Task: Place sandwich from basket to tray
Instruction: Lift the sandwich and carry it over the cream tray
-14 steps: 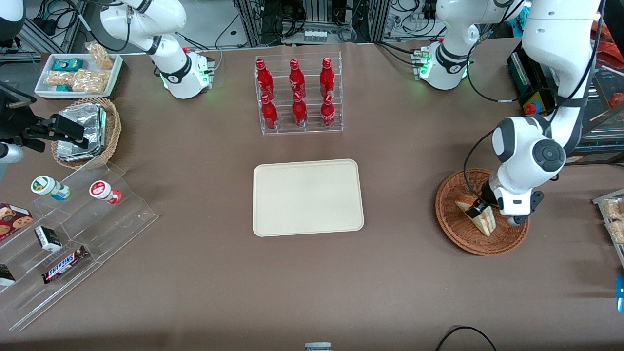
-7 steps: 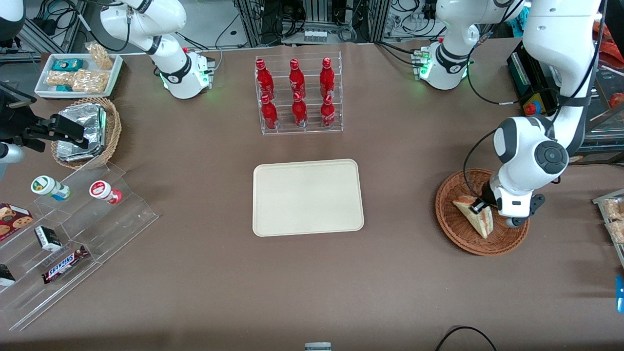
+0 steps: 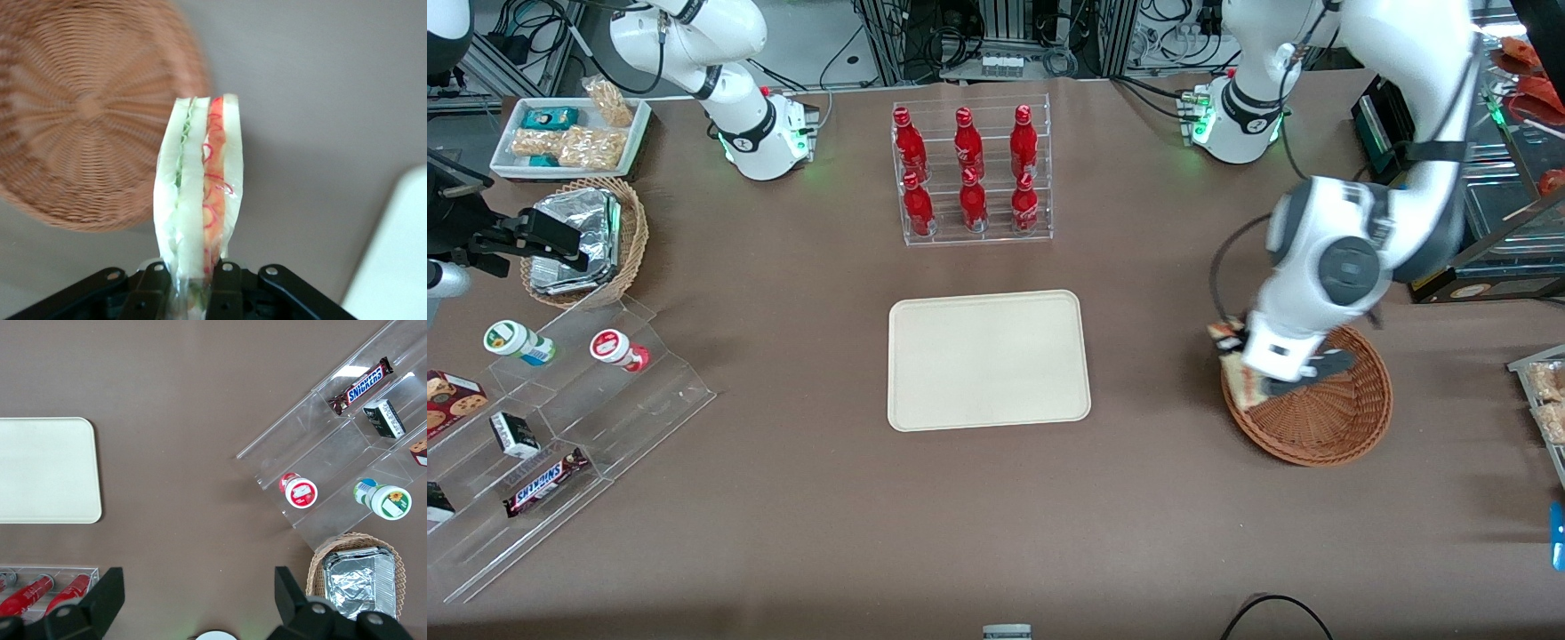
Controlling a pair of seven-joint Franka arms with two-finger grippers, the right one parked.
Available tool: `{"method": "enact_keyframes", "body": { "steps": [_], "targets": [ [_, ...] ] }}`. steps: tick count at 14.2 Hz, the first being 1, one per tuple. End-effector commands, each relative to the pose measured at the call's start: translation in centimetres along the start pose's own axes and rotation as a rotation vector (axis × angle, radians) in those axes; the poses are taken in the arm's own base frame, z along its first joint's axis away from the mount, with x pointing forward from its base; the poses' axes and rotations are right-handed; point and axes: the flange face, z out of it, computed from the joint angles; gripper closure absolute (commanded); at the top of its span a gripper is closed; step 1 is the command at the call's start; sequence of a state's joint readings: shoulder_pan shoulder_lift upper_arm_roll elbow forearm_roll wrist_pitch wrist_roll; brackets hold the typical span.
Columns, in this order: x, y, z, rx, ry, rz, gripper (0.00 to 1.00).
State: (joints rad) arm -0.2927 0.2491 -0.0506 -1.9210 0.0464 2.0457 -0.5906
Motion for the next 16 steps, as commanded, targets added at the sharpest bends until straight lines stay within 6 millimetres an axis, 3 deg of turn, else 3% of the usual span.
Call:
{"method": "enact_keyframes", "body": {
  "steps": [1,4,10,13,16],
  "targets": [
    [-1.1,6.0,0.5,-0.042,-0.025,0.111,0.98],
    [-4.6,14.7,1.5,-0.085,-0.018,0.169,1.00],
    [-10.5,27.7,4.6,-0.139,0.040,0.079,1.00],
    [-12.3,31.4,5.8,-0.122,0.090,0.045,1.00],
    [-12.6,32.5,7.4,-0.107,0.182,0.006,1.00]
  ]
}}
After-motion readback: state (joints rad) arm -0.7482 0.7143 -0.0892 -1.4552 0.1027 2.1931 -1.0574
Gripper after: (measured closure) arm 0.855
